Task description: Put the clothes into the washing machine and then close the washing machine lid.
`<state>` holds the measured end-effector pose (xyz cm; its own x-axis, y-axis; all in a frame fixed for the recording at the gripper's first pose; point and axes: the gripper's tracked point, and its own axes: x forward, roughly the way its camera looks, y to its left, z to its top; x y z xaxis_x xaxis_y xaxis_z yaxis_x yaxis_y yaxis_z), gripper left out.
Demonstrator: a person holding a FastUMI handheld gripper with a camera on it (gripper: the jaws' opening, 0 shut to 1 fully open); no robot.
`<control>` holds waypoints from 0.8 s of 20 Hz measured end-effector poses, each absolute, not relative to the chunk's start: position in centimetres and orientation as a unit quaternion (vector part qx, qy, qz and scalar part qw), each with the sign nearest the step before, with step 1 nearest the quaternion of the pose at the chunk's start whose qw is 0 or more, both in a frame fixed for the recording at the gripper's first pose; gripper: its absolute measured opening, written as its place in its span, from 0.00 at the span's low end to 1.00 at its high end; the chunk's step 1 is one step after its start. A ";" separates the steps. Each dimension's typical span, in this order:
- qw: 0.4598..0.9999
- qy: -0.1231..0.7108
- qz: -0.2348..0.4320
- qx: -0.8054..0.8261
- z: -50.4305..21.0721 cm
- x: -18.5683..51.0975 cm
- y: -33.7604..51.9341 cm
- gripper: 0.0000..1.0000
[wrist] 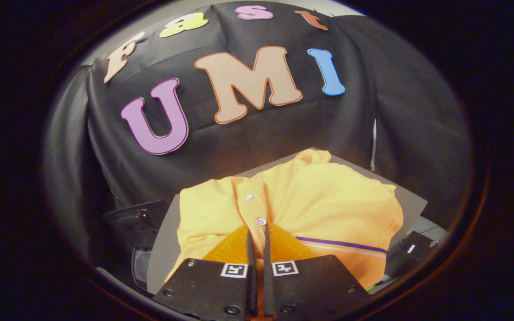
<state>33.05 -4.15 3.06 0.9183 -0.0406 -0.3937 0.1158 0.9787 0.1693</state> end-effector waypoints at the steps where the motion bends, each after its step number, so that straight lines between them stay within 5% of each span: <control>1: 0.979 0.183 -0.033 0.087 4.0 32.9 -3.7 0.05; 16: 0.996 0.074 0.047 0.032 17.9 28.4 8.4 0.04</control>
